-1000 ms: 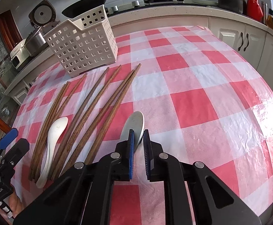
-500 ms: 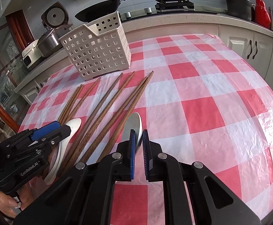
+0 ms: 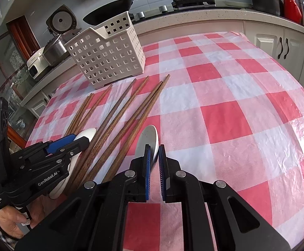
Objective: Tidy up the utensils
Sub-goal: 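Lift the white spoons off the cloth with both tools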
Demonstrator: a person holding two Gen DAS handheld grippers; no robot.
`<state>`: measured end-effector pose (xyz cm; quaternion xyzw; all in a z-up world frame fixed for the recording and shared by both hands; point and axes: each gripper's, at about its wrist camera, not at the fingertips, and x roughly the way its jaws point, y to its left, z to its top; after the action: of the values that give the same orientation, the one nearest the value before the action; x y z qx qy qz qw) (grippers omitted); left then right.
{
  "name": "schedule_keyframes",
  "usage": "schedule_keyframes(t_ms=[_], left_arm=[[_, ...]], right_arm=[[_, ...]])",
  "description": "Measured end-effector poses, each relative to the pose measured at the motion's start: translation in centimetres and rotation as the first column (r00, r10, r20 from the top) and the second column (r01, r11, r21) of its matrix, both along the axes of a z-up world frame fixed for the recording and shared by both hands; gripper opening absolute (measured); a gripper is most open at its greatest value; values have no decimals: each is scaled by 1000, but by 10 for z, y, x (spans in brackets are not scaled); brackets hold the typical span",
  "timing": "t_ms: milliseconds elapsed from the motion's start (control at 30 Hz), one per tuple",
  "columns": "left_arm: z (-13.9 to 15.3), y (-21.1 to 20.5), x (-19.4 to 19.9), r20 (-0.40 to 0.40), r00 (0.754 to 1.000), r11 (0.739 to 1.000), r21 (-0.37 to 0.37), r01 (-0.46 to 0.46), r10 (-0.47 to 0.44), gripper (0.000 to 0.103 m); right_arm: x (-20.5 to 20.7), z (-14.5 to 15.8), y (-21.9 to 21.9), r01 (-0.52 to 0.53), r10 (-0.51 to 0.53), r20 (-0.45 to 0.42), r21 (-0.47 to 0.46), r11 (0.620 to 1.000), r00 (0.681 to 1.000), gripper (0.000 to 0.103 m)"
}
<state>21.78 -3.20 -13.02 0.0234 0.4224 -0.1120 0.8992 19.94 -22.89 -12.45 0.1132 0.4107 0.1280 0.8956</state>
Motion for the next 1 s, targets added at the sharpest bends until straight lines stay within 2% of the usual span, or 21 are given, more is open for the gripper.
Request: schedule_keyframes(t_ms=[133,367,567,667,767,867,900,1000], left_arm=[[2,2,-3,13,1000,1000,-15,-5,5,32],[28,7,-20,122,992,999,-19,-25,27,32],[51,17,-30,186,981,998,-57,-40,50,31],[57,18,-38,217,975,998,-48,-36,45,31],[57,18,-44,222,974,998,-46,-35,44,31],[60,19,-50,239,970,998,-47,-30,41,31],[60,19,-51,246,969,999,-44,-28,38,31],[62,20,-51,249,968,998,-57,-24,37,31]], right_arm=[[-1,1,0,5,-5,2,-2,1000,1000,11],[-3,9,6,-11,12,27,-11,1000,1000,11],[-7,30,13,-24,27,96,-33,999,995,11],[-9,36,16,-28,36,127,-66,997,991,11],[-3,30,3,7,-3,81,-60,998,997,11],[1,23,-11,43,-42,26,-45,998,999,17],[1,23,-13,45,-44,23,-44,998,999,25],[-2,22,-12,39,-38,33,-34,999,999,57]])
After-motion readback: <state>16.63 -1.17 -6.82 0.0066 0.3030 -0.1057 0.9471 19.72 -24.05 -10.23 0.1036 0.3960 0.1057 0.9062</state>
